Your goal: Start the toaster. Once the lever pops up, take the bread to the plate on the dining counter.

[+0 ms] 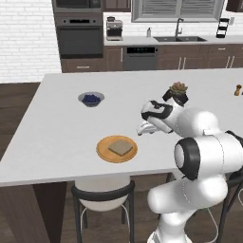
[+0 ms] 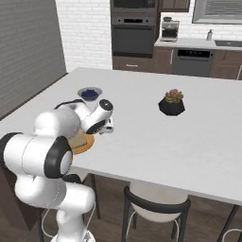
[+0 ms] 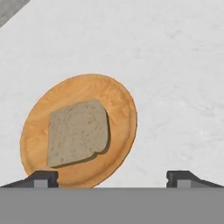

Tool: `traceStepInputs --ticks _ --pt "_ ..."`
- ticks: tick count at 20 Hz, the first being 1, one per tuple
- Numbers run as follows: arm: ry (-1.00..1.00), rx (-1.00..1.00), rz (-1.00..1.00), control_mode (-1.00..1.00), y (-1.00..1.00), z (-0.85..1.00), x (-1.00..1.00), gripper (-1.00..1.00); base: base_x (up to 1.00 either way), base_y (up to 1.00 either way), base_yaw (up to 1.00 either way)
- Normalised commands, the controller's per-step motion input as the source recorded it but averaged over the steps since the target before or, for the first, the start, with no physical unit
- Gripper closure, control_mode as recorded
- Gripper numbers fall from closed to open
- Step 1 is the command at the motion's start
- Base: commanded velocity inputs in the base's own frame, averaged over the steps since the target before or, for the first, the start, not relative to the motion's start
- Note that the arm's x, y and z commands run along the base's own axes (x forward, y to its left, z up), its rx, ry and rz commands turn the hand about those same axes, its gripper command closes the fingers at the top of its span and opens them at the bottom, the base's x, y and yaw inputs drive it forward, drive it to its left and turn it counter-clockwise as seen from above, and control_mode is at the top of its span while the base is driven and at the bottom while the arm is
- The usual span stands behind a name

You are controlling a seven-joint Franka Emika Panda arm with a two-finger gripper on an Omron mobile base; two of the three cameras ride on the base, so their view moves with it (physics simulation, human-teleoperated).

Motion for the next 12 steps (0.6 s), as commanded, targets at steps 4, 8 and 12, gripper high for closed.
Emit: traceStepInputs --ticks 4,8,12 --pt "0.04 -0.14 0.00 -1.00 0.01 0.97 -0.94 -1.00 0.00 0.00 0.00" --pt "-0.01 -0.17 -0.10 -1.00 -0.01 0.44 -1.00 -1.00 0.00 0.00 0.00" --pt "-0.08 -0.15 -0.18 -1.00 0.00 0.02 -1.00 -1.00 0.00 0.00 0.00"
